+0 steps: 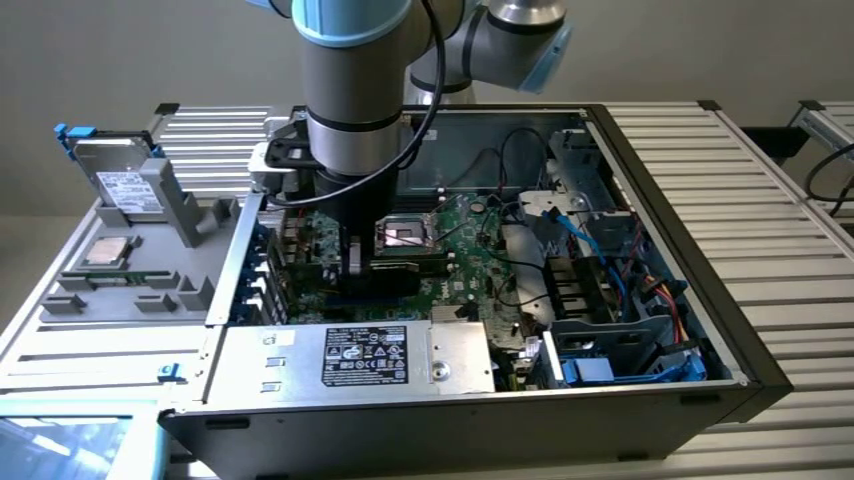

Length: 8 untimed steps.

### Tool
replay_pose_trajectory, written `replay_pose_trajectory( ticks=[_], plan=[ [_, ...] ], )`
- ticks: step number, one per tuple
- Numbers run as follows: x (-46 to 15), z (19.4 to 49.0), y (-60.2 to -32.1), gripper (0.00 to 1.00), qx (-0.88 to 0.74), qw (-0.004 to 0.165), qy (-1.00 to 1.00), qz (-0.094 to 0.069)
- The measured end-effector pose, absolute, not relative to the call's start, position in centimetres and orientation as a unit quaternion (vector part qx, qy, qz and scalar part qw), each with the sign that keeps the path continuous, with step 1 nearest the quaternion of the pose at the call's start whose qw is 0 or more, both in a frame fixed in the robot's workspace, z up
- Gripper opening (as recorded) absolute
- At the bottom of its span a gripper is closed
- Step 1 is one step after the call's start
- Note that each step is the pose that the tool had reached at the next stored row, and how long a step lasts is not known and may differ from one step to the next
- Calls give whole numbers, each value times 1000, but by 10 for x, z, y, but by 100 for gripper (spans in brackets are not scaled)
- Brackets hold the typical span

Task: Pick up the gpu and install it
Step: 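Insert the gpu into the slot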

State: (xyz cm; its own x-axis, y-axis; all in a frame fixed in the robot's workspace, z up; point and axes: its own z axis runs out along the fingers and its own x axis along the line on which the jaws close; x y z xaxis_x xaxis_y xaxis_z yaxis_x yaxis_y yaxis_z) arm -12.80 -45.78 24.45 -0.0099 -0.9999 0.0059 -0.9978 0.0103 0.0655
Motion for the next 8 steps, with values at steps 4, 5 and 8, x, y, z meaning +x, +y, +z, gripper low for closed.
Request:
replay_pose_trajectory(
  ticks=[4, 5, 8],
  plan=[
    [-128, 244, -458, 28, 703, 25, -710, -21],
    [-129, 243, -458, 28, 703, 25, -710, -21],
    [-129, 243, -458, 28, 703, 25, -710, -21]
  ],
)
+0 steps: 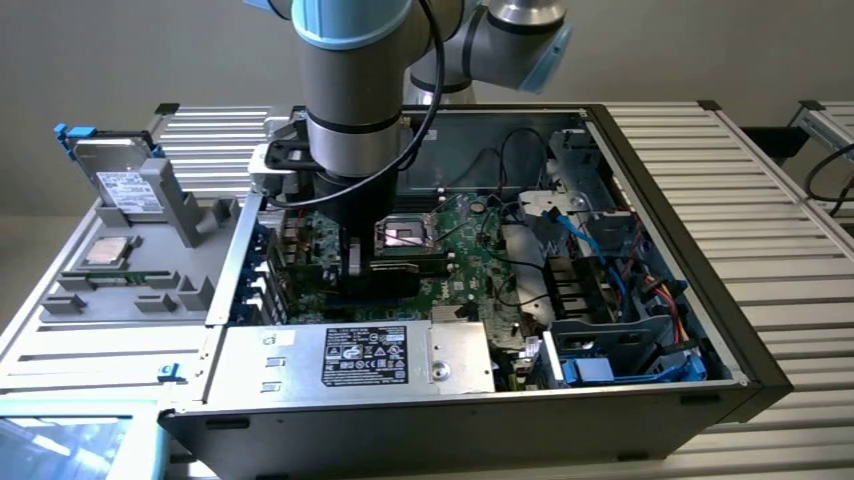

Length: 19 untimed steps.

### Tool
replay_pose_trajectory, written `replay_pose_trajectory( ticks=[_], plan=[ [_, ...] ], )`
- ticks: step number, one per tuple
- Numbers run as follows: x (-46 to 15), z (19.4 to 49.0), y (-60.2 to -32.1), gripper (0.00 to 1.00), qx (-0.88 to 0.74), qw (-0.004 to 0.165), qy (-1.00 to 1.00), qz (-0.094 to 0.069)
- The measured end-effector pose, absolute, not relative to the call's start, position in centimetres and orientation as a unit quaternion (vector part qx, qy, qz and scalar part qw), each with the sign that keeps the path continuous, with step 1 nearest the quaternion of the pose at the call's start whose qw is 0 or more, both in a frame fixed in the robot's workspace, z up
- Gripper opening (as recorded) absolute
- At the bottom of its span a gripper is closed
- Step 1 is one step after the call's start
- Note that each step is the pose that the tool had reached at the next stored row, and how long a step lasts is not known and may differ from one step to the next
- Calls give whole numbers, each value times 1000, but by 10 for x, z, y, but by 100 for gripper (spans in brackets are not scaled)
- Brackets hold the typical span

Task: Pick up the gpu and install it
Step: 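Insert the gpu into the slot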

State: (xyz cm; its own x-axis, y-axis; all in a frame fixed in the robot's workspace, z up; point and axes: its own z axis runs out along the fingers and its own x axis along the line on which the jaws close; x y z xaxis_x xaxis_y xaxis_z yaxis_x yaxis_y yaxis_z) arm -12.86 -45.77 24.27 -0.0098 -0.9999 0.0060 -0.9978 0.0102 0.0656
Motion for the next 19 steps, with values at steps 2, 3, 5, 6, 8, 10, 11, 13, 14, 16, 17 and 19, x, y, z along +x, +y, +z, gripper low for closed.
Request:
replay_pose_trajectory(
  ticks=[2, 3, 5, 6, 8, 10, 11, 13, 14, 16, 17, 19],
  plan=[
    [-129, 243, -458, 28, 703, 25, -710, -21],
    [-129, 243, -458, 28, 703, 25, -710, -21],
    [-129, 243, -458, 28, 703, 25, -710, -21],
    [-129, 243, -458, 28, 703, 25, -710, -21],
    [-129, 243, -458, 28, 703, 25, -710, -21],
    [-129, 243, -458, 28, 703, 25, -710, -21],
    [-129, 243, -458, 28, 703, 25, -710, -21],
    [-129, 242, -458, 28, 703, 25, -711, -21],
    [-129, 242, -458, 28, 702, 25, -711, -21],
    [-129, 242, -458, 28, 701, 25, -712, -21],
    [-129, 242, -458, 28, 700, 25, -713, -21],
    [-129, 242, -458, 28, 699, 25, -715, -21]
  ],
)
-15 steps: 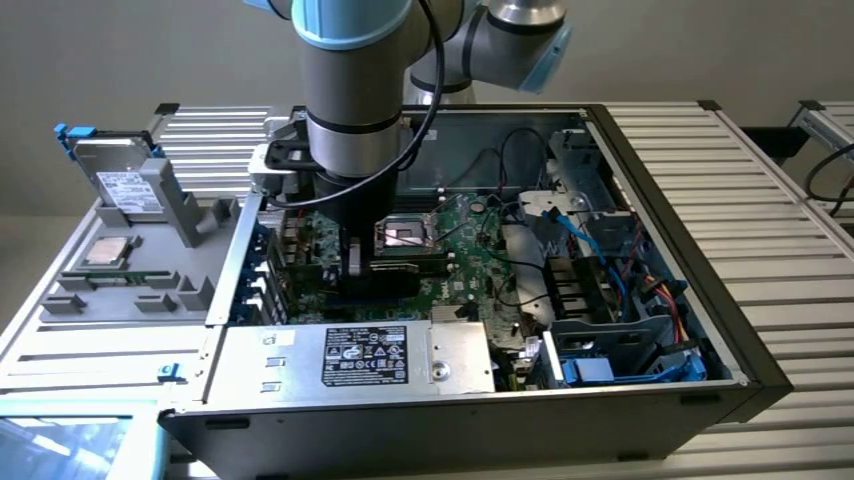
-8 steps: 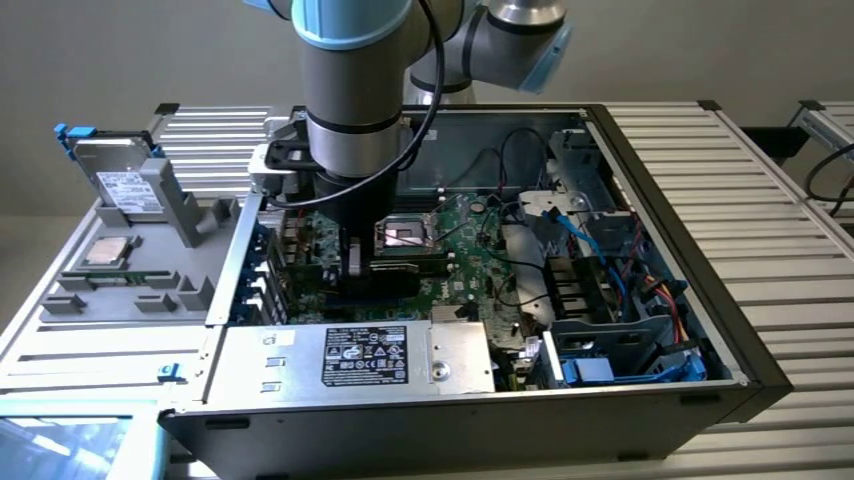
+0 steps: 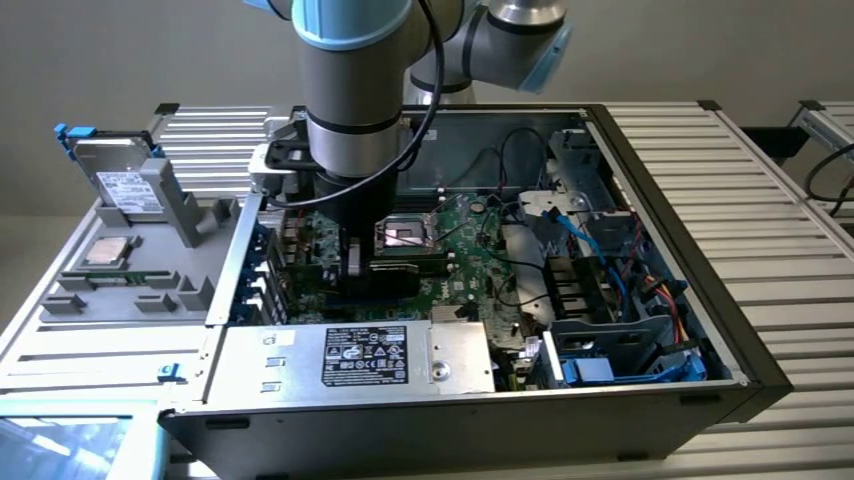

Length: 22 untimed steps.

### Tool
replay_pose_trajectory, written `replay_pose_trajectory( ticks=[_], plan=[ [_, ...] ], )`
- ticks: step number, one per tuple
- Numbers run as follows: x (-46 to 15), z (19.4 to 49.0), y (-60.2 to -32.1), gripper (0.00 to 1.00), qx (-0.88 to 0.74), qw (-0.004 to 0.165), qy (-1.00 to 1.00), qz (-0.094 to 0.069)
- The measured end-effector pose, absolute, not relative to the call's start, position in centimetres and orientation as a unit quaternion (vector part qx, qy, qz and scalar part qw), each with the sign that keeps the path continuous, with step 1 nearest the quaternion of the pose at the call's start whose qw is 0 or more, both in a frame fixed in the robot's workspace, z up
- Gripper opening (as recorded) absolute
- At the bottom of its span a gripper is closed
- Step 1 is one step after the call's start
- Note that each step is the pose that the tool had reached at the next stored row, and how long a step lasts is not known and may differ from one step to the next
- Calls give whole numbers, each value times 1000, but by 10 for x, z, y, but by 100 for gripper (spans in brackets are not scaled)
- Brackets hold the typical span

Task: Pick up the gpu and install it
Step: 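Insert the gpu into the slot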

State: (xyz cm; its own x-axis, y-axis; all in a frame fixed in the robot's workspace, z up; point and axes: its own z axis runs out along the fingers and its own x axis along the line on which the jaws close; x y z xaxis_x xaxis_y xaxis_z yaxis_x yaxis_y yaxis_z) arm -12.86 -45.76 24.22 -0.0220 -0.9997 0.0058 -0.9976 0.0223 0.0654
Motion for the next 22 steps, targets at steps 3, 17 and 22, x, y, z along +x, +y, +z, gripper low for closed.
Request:
replay_pose_trajectory(
  ticks=[3, 17, 22],
  plan=[
    [-129, 242, -457, 28, 697, 25, -717, -21],
    [-129, 241, -457, 28, 696, 25, -718, -21],
    [-130, 240, -457, 28, 696, 25, -718, -21]
  ],
)
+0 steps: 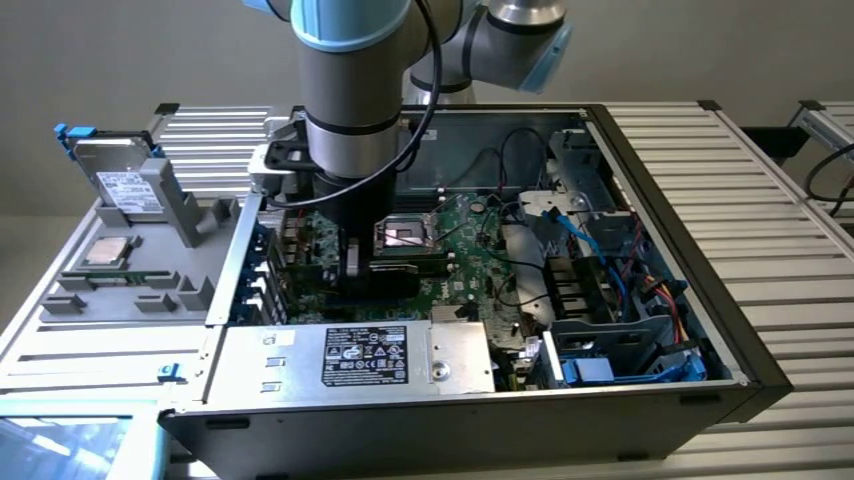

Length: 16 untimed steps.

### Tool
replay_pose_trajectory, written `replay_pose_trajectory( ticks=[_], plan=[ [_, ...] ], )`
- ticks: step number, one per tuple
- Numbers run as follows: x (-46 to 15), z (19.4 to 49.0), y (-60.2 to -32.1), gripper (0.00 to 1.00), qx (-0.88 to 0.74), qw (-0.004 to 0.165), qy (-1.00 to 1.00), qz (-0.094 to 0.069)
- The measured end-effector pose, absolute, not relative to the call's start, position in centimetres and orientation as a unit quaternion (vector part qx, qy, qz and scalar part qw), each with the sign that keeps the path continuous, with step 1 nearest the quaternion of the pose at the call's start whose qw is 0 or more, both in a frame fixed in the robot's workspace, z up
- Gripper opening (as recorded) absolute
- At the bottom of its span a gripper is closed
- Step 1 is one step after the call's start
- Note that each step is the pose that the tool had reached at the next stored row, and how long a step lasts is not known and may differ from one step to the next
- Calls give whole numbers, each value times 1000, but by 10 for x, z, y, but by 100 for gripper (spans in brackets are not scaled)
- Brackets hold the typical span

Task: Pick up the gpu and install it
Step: 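Insert the gpu into the slot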

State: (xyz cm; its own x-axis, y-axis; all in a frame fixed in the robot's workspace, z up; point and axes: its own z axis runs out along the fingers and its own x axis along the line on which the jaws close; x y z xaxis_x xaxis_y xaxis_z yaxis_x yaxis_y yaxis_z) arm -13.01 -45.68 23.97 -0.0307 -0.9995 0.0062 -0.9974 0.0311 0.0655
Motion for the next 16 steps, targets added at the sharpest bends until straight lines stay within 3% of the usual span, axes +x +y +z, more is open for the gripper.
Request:
replay_pose_trajectory(
  ticks=[16],
  plan=[
    [-130, 238, -457, 28, 696, 25, -718, -21]
  ],
)
